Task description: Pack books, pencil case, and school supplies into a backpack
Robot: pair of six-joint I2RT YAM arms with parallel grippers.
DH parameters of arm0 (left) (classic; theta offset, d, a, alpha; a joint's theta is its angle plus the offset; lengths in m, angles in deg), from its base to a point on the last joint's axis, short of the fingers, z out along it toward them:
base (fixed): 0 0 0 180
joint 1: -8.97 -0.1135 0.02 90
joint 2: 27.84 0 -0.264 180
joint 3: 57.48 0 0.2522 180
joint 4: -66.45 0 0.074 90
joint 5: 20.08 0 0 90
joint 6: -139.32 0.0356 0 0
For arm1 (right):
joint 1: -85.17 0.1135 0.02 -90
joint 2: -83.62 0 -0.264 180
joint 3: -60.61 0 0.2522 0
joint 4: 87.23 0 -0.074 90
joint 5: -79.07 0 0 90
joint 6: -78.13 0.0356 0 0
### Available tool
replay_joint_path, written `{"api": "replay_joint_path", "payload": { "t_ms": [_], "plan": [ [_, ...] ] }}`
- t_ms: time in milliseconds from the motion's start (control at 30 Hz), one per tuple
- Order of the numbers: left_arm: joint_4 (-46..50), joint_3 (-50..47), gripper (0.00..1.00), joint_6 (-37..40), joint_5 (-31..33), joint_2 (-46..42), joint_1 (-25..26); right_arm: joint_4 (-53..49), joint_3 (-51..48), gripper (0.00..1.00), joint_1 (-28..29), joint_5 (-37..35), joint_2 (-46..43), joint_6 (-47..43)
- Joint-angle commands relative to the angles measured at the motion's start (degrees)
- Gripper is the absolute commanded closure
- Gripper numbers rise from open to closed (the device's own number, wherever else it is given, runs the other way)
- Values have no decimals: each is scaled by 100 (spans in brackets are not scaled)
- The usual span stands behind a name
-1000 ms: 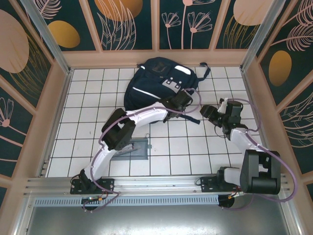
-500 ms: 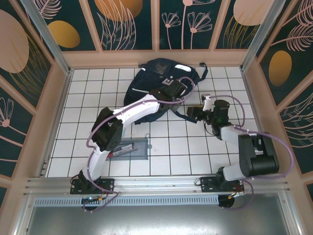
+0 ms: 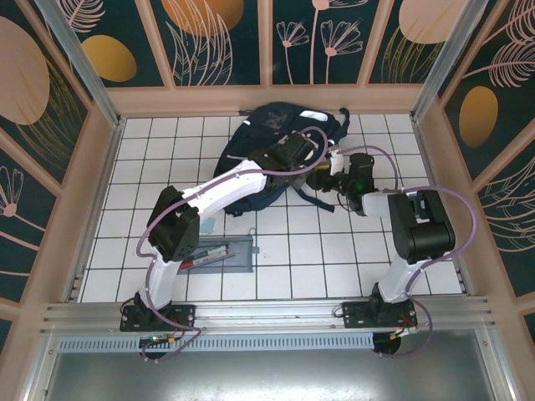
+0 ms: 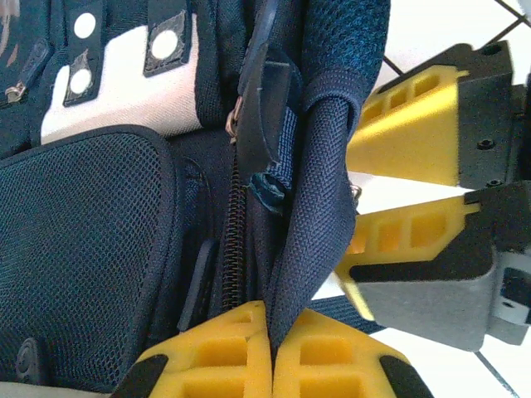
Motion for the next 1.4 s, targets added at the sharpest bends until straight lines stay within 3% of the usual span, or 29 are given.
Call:
{"api": "replay_joint_path", "payload": {
  "t_ms": [0,67,100,167,267,500,867,900,933,1000,1033,1133,1367],
  "plan": [
    [-335,77,100,-171,-191,-451,35,199,148,49,140,97,46,-286],
    [-347,84,100,-213,-299,-445,38,162,237,51,170,89,135,-311],
    [-357,91,100,-225,-333,-456,37,91,303,57,166,57,186,-319],
    [-373,77,100,-255,-360,-464,37,-172,449,81,170,28,241,-422],
    [-433,49,100,-271,-304,-466,33,-429,466,98,175,60,172,-518],
    [-643,28,100,-508,-104,-228,-66,-1109,98,100,198,56,-616,-411],
    [-1287,281,100,-1354,-1464,152,-206,-2138,-429,100,1198,-207,-1700,14],
    [-1268,331,98,-1368,-1543,185,-202,-2236,-420,100,1260,-336,-1750,11],
    [-1223,369,85,-1363,-1558,187,-201,-2295,-428,100,1262,-432,-1789,13],
    [-1094,367,48,-1361,-1499,130,-206,-2373,-453,100,1181,-579,-1849,22],
    [-1049,297,40,-1359,-1445,53,-210,-2446,-447,100,1093,-590,-1849,53],
    [-1138,-187,27,-1334,-1214,-377,-248,-2774,-299,100,831,-491,-1757,191],
    [-1549,-1528,26,-1518,-640,-1135,-411,-3616,220,100,682,96,-1257,863]
  ]
}}
